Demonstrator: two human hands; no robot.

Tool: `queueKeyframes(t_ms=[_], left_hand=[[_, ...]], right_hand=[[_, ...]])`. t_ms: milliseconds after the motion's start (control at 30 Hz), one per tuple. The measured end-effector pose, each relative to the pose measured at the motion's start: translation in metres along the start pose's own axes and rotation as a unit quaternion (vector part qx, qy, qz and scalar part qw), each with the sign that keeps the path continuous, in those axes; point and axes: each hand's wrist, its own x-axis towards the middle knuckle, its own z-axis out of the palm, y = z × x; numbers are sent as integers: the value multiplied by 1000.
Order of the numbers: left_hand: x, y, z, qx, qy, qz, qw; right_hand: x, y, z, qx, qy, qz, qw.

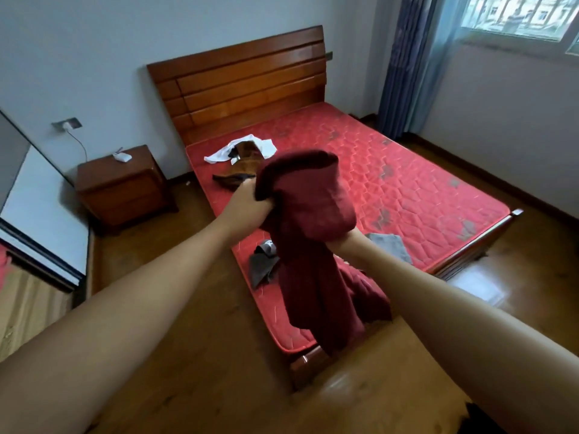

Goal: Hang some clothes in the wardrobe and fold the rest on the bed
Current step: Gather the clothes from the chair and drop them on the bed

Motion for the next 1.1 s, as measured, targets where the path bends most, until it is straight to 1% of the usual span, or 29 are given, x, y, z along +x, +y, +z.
queueKeyframes(t_ms=[33, 67, 133, 167, 233, 333, 400, 433, 467, 533, 567, 600, 667, 733, 800, 900, 933, 1000, 1100], left_hand=[[3, -9, 3, 42, -1, -20, 999], [7, -17, 5, 73, 4, -42, 996], [11, -30, 8, 95, 0, -87, 992], [10, -33, 9, 88, -20, -116, 989], [10, -42, 12, 46, -81, -165, 982], [19, -55, 18, -35, -185, -209, 960], [32, -62, 22, -77, -241, -196, 947], [41, -66, 25, -81, -238, -179, 951], [51, -70, 29, -85, -209, -161, 961], [71, -78, 37, -112, -105, -161, 975], [81, -82, 38, -140, -78, -167, 973], [91, -87, 39, -171, -72, -170, 968], [113, -99, 38, -203, -81, -163, 962], [134, -110, 36, -183, -85, -146, 968], [149, -125, 43, -150, -109, -141, 973], [154, -159, 72, -78, -151, -159, 973], [153, -175, 86, -42, -153, -162, 974], [148, -208, 111, 19, -166, -161, 973], [139, -246, 137, 74, -207, -201, 954]], right_hand=[[6, 0, -9, 16, -18, 27, 999], [12, -5, -16, 37, -21, 22, 999], [28, -28, -26, 123, 28, -44, 991], [39, -40, -27, 137, 59, -73, 986], [58, -61, -26, 131, 73, -82, 985], [86, -78, -24, 181, 64, -45, 980], [103, -90, -22, 226, 62, -29, 972], [112, -96, -20, 251, 63, -25, 966], [121, -100, -17, 277, 65, -20, 959], [137, -103, -15, 308, 67, -14, 949], [145, -102, -15, 311, 69, -15, 948], [151, -98, -16, 299, 68, -18, 952], [160, -86, -18, 228, 63, -27, 971], [166, -64, -17, 166, 59, -18, 984], [171, -33, -9, 152, 60, 17, 986], [177, 16, 14, 134, 93, 86, 983], [179, 35, 23, 131, 97, 106, 981], [178, 70, 44, 142, 75, 147, 976], [164, 116, 59, 166, 57, 204, 963]])
